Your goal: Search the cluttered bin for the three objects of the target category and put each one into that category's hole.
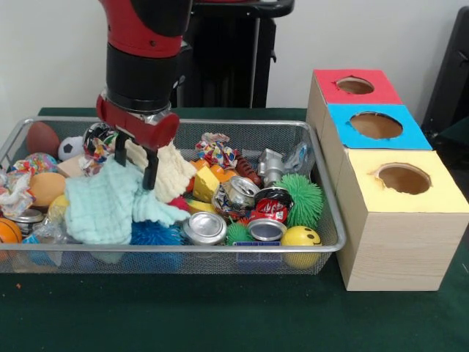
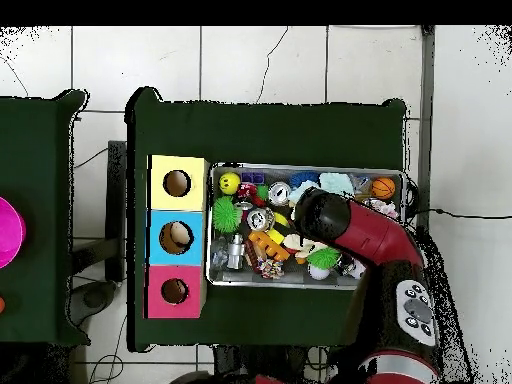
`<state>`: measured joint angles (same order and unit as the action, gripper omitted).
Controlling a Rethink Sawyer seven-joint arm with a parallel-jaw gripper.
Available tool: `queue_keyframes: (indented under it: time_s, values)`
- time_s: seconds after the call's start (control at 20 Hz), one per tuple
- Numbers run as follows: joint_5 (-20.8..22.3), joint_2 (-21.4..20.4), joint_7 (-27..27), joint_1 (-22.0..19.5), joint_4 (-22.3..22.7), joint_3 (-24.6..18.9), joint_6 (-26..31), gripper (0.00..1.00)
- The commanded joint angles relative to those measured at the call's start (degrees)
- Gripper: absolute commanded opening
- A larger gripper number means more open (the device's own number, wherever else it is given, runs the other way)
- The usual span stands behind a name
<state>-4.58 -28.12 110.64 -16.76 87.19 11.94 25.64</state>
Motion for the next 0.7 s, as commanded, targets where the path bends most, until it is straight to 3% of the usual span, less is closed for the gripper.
queue_keyframes:
  time_s: [0.05,0.7]
  values:
    - [5.0,-0.8,-6.6,-3.5,2.8,-8.4,4.8,1.00]
    - [12.9,-0.1,-12.3,-13.2,0.9,-15.4,5.5,1.00]
